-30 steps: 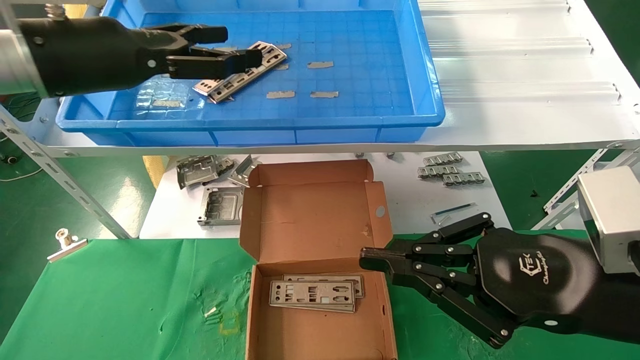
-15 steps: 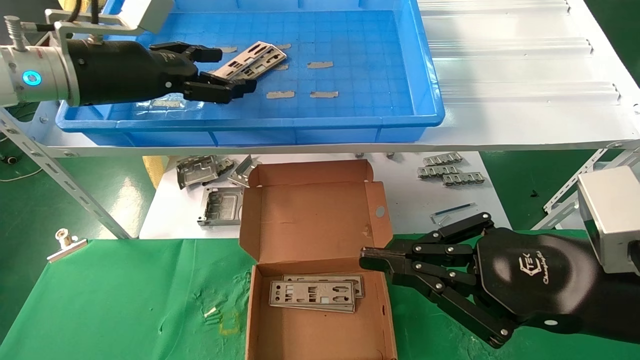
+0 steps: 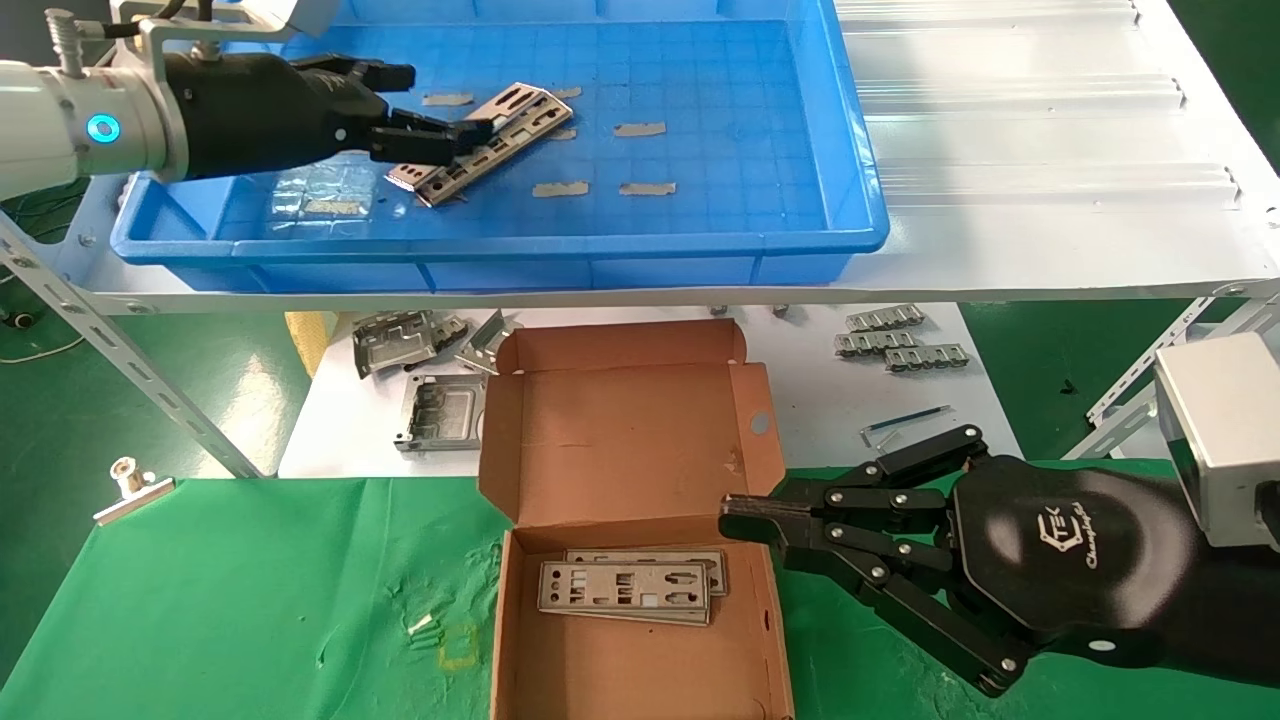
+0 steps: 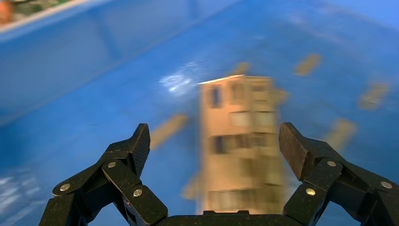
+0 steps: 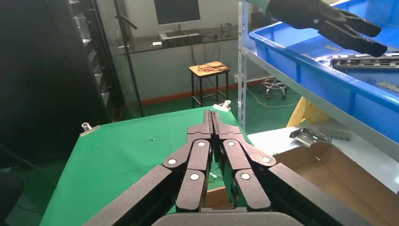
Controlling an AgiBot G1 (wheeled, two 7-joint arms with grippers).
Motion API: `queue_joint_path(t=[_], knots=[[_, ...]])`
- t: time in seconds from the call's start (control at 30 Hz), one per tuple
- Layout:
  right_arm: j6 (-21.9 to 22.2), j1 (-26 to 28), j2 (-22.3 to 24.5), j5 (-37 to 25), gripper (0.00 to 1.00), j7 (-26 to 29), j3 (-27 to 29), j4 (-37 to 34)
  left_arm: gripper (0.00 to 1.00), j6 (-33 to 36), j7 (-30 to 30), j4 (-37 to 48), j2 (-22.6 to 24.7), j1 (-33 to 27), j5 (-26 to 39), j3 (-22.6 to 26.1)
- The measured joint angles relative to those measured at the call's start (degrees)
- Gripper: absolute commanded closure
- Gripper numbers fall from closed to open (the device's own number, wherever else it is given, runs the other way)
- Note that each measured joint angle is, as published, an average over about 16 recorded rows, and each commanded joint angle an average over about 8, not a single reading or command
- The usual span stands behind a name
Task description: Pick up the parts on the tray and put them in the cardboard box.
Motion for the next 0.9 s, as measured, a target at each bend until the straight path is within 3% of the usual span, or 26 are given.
queue_joint_path(t=[0.07,0.1,0.3,0.7,0.73,0.9], knots=[[0.0,0.0,0.0,0.0,0.07,0.0,0.0,0.0,0.0,-1.87,-0.32,0.9,0.66,-0.14,-0.09,-0.11],[0.0,0.0,0.0,0.0,0.0,0.0,0.0,0.0,0.0,-2.72,-0.52,1.3,0.97,-0.18,-0.17,-0.17],[0.0,0.0,0.0,0.0,0.0,0.0,0.0,0.0,0.0,-5.79,-2.26,2.94,2.34,-0.29,-1.06,-0.85],[0.0,0.0,0.0,0.0,0.0,0.0,0.0,0.0,0.0,-3.82,-4.92,3.52,3.13,-0.01,-2.17,-1.62],[0.0,0.0,0.0,0.0,0.0,0.0,0.0,0.0,0.07,-3.82,-5.11,3.56,3.21,0.01,-2.23,-1.66],[0.0,0.0,0.0,0.0,0.0,0.0,0.0,0.0,0.7,-4.55,-6.23,3.89,3.79,0.19,-2.47,-1.83]])
